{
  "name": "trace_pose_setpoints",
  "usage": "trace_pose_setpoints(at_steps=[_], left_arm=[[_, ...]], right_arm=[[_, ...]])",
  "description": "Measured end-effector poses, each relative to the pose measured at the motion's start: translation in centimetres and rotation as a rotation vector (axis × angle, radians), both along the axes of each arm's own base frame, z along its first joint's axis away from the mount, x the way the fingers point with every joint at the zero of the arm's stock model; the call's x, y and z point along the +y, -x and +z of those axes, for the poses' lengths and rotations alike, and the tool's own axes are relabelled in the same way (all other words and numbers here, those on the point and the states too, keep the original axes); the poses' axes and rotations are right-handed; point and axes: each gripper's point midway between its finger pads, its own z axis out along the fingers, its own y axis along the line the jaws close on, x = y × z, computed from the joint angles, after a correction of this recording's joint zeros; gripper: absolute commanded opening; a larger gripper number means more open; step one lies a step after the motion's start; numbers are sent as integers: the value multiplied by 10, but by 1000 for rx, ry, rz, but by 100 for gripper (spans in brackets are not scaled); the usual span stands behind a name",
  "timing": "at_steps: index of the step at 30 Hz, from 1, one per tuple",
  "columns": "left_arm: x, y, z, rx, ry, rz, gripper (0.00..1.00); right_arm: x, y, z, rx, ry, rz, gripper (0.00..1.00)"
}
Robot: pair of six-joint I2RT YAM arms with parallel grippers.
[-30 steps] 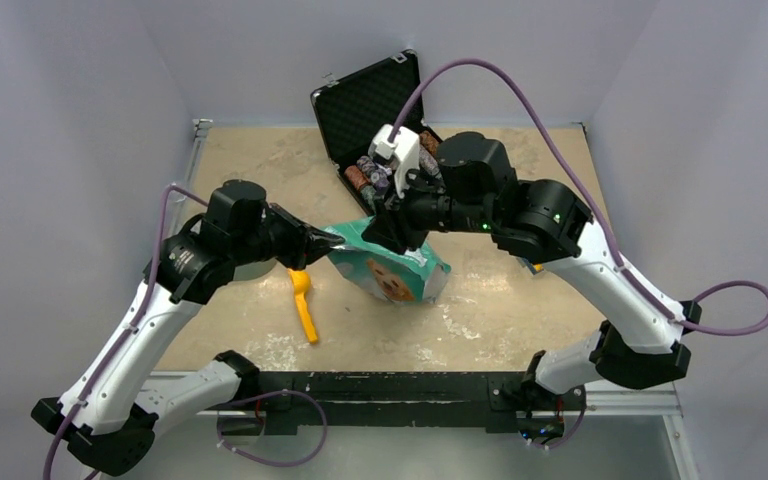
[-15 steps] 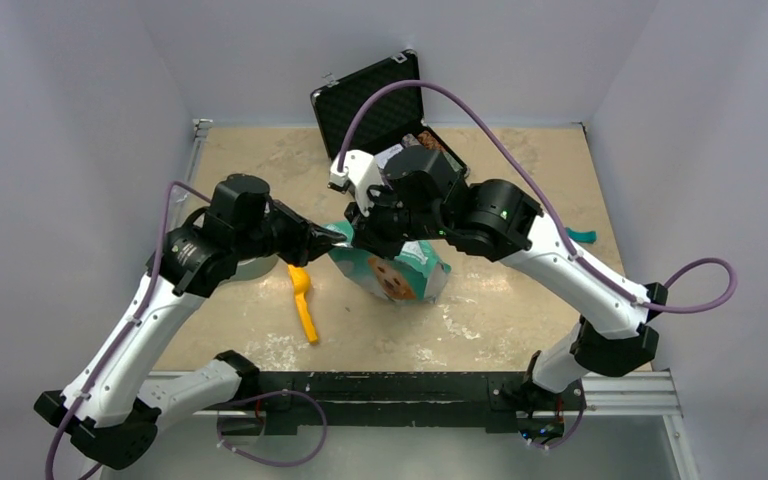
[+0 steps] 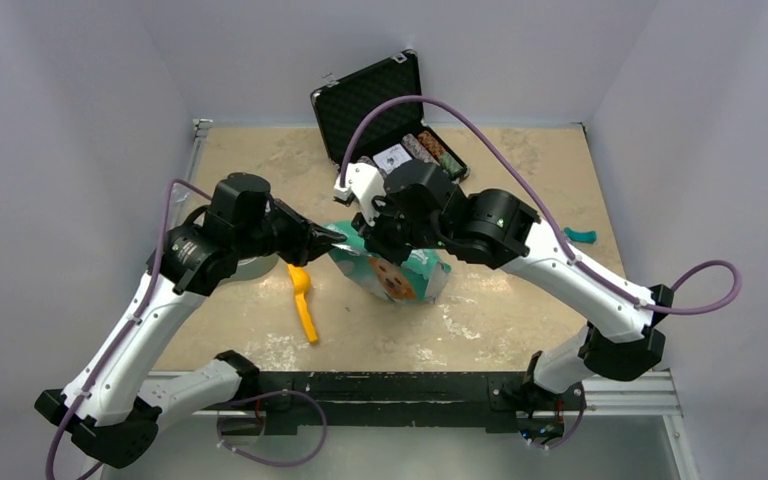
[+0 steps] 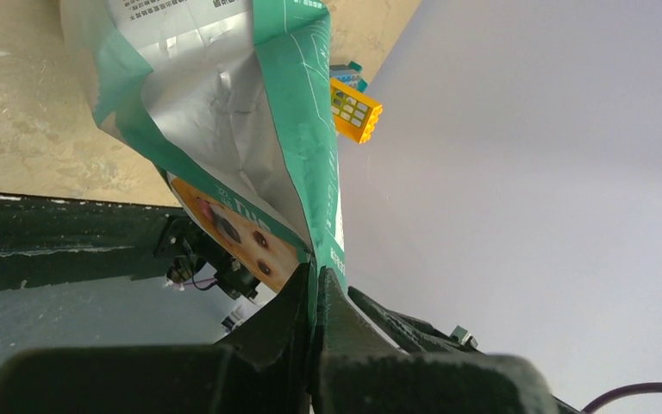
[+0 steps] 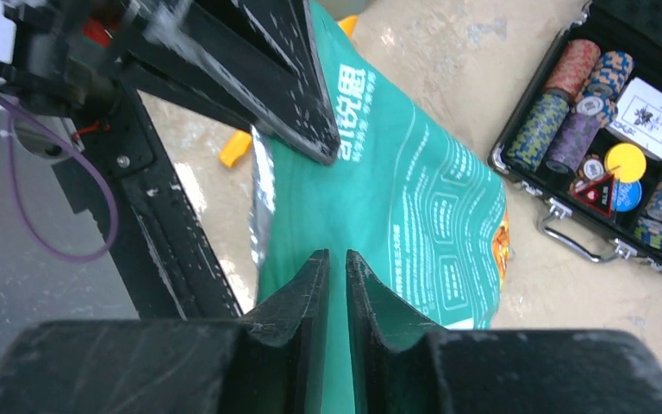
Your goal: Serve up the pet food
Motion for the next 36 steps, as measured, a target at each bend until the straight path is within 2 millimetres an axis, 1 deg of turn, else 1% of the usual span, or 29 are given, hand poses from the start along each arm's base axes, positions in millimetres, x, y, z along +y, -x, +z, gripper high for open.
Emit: trace_pose_setpoints(at_steps=[3, 5, 8, 9, 11, 16, 18, 21, 27, 31, 35, 36], left_arm=[[1, 1, -1, 2, -4, -3, 0], [1, 1, -1, 1, -7, -4, 0], [1, 2, -1, -1, -13, -9, 0], [1, 2, -1, -1, -12, -9, 0], [1, 2, -1, -2, -13, -11, 0], [1, 3, -1, -6, -16, -14, 0], [1, 3, -1, -6, -16, -14, 0], [1, 3, -1, -6, -15, -14, 0], [1, 3, -1, -6, -14, -14, 0], [0, 2, 0, -4, -13, -17, 0], [-1, 0, 1, -4, -14, -17, 0], [-1, 0, 1, -4, -14, -16, 0]], right_arm=[[-10, -2, -7, -11, 31, -11, 16], [-13, -1, -10, -11, 46, -7, 18], [-12, 2, -9, 3, 37, -1, 32], [-12, 4, -7, 15, 27, -3, 33], [-10, 8, 0, 40, -5, -6, 35], [-4, 14, 32, 65, -108, -21, 36], [-2, 15, 40, 68, -136, -20, 36], [0, 17, 41, 76, -138, -9, 34], [16, 11, 22, 97, -84, 3, 28], [23, 9, 12, 107, -57, 15, 25], [25, 9, 9, 105, -50, 19, 17], [24, 8, 9, 99, -51, 14, 13]])
